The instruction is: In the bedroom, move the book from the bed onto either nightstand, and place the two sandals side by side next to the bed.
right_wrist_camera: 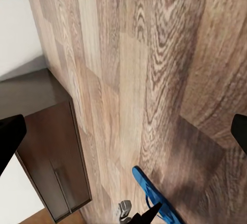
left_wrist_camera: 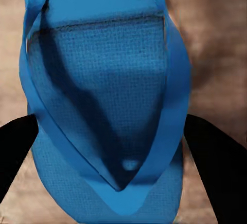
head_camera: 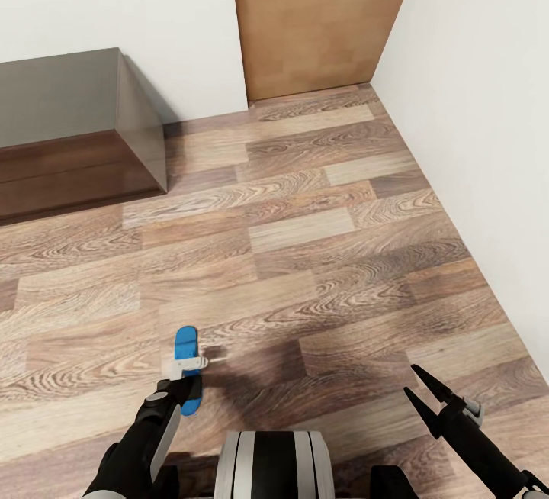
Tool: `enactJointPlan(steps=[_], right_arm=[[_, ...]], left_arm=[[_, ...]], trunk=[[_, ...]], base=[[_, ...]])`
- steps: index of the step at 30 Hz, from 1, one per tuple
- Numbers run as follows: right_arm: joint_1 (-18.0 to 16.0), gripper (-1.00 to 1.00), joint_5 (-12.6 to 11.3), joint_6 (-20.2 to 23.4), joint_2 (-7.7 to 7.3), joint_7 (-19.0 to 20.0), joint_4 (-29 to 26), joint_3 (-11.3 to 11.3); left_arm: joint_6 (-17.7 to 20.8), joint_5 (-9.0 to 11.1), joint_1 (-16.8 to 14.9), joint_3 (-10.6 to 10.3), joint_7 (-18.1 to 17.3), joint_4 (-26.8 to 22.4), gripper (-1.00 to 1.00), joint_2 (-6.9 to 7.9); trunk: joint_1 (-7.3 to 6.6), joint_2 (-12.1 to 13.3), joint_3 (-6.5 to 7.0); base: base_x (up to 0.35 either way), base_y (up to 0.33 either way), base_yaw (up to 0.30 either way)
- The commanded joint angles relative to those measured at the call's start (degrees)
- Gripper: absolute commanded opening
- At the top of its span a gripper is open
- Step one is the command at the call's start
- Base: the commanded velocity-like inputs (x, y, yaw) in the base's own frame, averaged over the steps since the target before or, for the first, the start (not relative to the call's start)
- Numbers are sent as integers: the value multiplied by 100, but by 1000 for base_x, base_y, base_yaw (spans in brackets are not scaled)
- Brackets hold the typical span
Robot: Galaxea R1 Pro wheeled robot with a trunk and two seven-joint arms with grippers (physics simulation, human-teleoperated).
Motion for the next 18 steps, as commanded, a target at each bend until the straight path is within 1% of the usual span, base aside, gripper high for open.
enactJointPlan(steps=[1, 18], right_arm=[[-2, 100, -23, 38, 0, 2, 2, -6], [-2, 100, -23, 37, 0, 2, 2, -6]], left_arm=[[31, -24, -1, 13, 0, -9, -100, -5], [37, -19, -1, 16, 0, -9, -100, -5]], trunk=[[-1, -1, -3], [-1, -1, -3]], base=[[0, 0, 0], [0, 0, 0]])
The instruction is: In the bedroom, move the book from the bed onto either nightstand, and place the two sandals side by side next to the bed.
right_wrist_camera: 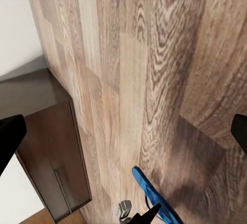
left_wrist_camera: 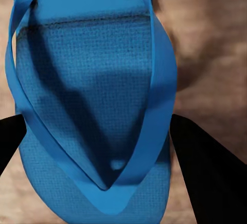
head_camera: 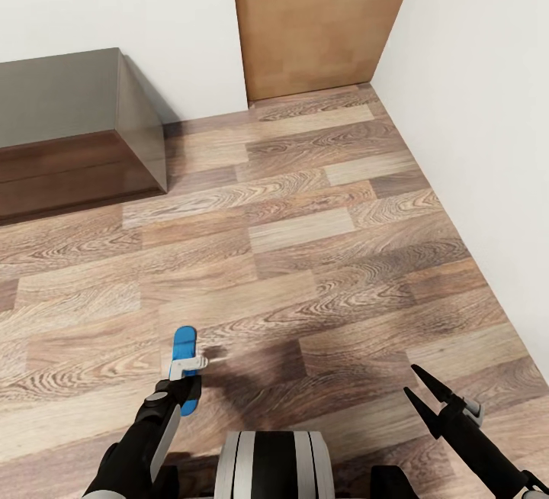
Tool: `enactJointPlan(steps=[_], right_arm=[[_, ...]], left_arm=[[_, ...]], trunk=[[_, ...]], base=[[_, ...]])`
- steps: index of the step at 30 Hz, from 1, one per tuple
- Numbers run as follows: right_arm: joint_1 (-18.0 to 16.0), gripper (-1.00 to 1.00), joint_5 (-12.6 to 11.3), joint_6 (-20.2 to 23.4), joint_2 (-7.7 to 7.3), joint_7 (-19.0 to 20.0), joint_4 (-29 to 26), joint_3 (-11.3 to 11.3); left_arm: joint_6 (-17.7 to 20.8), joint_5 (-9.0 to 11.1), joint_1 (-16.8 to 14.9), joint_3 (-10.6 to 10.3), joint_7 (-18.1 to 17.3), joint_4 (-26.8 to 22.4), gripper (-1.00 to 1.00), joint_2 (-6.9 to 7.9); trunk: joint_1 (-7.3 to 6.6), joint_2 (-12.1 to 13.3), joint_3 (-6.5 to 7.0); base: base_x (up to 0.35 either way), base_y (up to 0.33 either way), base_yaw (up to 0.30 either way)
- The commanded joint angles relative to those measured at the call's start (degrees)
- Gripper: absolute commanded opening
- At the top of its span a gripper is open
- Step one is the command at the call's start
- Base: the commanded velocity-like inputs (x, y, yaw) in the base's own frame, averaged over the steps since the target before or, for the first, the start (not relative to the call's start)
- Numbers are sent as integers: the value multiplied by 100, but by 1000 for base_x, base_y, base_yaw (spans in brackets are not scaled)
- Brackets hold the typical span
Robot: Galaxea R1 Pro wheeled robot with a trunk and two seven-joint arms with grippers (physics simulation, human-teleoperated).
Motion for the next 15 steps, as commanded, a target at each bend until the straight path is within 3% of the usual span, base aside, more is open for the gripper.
enactJointPlan(steps=[1, 15], right_arm=[[-2, 100, -23, 38, 0, 1, 2, -6], [-2, 100, -23, 40, 0, 1, 2, -6]], left_arm=[[33, -23, -1, 11, 0, -9, -100, -5], [43, -23, -1, 11, 0, -9, -100, -5]], trunk=[[-3, 0, 19], [-39, 19, 329]], base=[[0, 0, 0], [0, 0, 0]])
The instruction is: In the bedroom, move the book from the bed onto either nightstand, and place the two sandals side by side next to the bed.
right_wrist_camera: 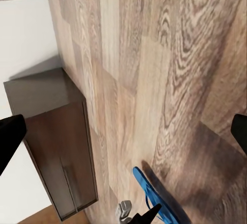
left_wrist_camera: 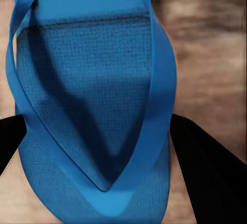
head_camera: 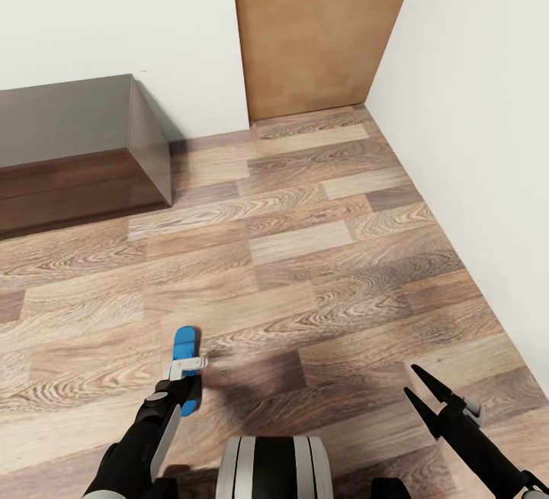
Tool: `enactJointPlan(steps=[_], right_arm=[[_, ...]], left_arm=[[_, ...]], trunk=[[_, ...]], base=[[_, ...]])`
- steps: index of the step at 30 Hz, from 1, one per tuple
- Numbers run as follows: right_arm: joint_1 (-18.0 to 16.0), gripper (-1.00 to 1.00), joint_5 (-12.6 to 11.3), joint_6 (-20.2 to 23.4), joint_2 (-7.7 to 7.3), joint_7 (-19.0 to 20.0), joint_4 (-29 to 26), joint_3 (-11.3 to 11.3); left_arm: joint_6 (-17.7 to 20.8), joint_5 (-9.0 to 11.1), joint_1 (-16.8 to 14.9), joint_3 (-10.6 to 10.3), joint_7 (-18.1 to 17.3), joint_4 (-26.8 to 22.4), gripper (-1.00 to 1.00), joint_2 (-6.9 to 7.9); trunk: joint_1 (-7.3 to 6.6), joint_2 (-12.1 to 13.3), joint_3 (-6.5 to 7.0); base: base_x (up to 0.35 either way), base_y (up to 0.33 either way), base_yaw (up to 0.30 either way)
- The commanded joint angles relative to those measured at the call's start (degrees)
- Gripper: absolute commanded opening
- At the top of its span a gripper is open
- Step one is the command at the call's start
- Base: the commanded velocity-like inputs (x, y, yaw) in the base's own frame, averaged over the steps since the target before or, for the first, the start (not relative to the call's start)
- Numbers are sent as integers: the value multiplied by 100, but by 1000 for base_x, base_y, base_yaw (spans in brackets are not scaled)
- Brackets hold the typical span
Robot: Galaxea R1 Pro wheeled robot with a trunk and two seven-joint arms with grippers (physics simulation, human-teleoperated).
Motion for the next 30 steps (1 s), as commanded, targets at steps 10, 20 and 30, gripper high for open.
enactJointPlan(steps=[10, 20, 30], right_arm=[[-2, 100, -20, 32, 0, 1, 2, -6], [-2, 100, -13, 31, 7, 1, 2, -3], [-4, 100, 38, -31, 9, -48, 10, 11]], left_arm=[[30, -14, 0, 12, -4, -9, -100, -5], [27, -14, 0, 12, -14, -9, -100, -5], [14, 21, 0, 34, -87, -17, -100, 18]], trunk=[[-26, 12, 219], [-52, 26, 441], [-78, 39, 662]], base=[[0, 0, 0], [0, 0, 0], [0, 0, 0]])
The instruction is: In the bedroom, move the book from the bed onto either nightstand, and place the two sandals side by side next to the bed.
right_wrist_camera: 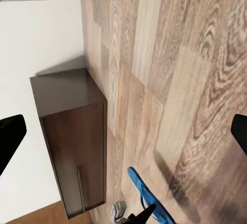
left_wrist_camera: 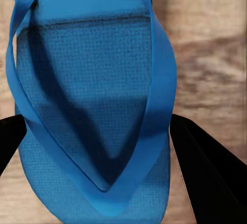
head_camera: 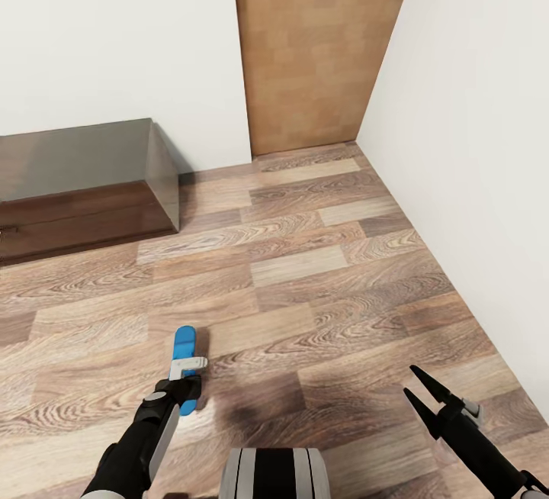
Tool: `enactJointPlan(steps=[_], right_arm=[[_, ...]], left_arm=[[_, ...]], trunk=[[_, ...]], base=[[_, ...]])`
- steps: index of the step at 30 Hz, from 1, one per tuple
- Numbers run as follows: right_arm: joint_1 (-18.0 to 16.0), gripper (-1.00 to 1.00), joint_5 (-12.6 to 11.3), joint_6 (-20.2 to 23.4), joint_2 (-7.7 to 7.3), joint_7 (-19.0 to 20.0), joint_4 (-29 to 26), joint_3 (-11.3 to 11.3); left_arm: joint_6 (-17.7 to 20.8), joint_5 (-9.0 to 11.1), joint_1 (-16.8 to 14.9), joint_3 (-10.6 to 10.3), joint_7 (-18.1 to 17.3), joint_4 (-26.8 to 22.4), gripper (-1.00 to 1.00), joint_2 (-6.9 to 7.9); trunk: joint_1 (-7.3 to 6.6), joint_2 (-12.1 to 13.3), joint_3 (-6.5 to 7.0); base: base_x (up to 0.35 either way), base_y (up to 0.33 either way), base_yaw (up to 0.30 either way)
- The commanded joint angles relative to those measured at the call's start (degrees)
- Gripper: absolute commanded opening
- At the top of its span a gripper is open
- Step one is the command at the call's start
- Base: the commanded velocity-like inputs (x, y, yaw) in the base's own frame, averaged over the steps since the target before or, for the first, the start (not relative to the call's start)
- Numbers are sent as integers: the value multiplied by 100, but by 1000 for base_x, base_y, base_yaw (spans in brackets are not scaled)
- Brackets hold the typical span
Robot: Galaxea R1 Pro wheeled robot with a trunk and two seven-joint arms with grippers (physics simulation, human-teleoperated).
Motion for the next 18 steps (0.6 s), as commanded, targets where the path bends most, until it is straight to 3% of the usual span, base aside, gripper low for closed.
enactJointPlan(steps=[1, 5, 6, 9, 14, 15, 16, 18], right_arm=[[-2, 100, -23, 37, 0, 1, 2, -5], [-1, 100, -22, 32, -2, -1, 2, 1], [-1, 100, -21, 31, -5, -2, 2, 2], [-1, 100, -21, 30, -13, -3, 7, 2], [-1, 100, -14, 36, -30, -3, 10, 3], [-1, 100, -10, 37, -34, -2, 11, -2], [-1, 100, 0, 38, -36, -2, 11, -1], [-1, 100, 169, 40, -41, -2, 11, 1]], left_arm=[[30, 8, -1, 15, 0, -9, -100, -3], [26, 453, -1, 29, -322, -13, -100, 47], [25, 714, -1, 32, -714, -24, -100, 144], [52, 1002, 4, 23, -1941, -209, -100, 461], [81, 1113, 62, 52, -3478, -307, -100, 962], [83, 1153, 89, 131, -3905, -299, -100, 1165], [83, 1166, 102, 166, -4065, -290, -100, 1238], [74, 1199, 207, 301, -4764, -123, -100, 1495]], trunk=[[-3, 0, 19], [-14, 6, 108], [-16, 7, 130], [-24, 11, 197], [-37, 18, 307], [-39, 19, 330], [-42, 20, 352], [-47, 23, 396]], base=[[0, 0, 0], [0, 0, 0], [0, 0, 0], [0, 0, 0], [0, 0, 0], [0, 0, 0], [0, 0, 0], [0, 0, 0]])
